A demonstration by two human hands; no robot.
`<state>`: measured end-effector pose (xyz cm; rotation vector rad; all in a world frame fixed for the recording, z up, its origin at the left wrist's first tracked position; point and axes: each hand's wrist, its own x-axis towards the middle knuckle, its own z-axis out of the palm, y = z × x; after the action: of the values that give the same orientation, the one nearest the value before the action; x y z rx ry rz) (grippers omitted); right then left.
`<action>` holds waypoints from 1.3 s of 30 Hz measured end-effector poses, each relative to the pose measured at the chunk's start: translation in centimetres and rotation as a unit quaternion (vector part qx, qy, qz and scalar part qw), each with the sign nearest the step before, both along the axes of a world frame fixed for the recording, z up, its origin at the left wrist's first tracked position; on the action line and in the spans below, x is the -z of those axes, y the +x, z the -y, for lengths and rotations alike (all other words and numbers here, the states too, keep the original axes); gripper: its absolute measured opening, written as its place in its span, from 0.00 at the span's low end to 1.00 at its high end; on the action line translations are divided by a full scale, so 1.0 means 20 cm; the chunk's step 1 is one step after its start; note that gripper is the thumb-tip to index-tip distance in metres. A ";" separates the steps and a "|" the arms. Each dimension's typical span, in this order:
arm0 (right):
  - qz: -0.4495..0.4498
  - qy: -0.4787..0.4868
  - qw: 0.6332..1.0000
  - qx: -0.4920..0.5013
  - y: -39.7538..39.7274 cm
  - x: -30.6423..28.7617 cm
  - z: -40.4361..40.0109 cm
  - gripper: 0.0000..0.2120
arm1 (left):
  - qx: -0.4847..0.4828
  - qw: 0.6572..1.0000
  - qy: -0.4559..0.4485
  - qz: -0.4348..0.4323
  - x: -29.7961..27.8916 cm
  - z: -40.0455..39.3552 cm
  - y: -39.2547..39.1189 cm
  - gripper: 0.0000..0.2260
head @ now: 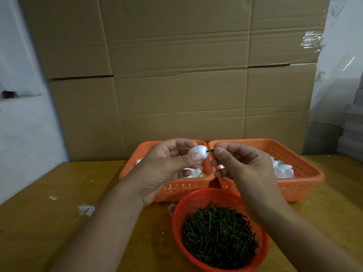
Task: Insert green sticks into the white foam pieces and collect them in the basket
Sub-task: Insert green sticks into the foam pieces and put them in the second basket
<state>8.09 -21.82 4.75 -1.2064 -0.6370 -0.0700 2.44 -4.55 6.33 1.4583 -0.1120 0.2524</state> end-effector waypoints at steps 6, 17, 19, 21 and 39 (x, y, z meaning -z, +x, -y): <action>0.001 -0.016 1.000 0.007 0.00 0.00 -0.01 0.03 | -0.019 0.999 0.031 0.011 0.00 0.01 0.00 0.18; -0.007 -0.051 0.998 0.021 0.00 0.02 -0.01 0.06 | -0.040 0.998 0.040 0.011 0.01 0.02 0.01 0.13; -0.008 -0.061 0.998 0.019 0.00 0.02 -0.01 0.07 | -0.042 0.998 0.054 0.010 0.01 0.02 0.01 0.14; -0.014 -0.080 0.997 0.011 0.01 0.02 -0.01 0.07 | -0.048 0.997 0.063 0.013 0.00 0.01 0.00 0.18; -0.123 -0.117 0.984 -0.057 0.01 0.06 -0.04 0.08 | -0.055 0.998 0.035 0.020 0.00 0.04 0.00 0.21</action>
<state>8.29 -21.07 3.49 -1.3766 -0.5040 0.2543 2.49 -5.31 6.36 1.5313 -0.0723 0.3705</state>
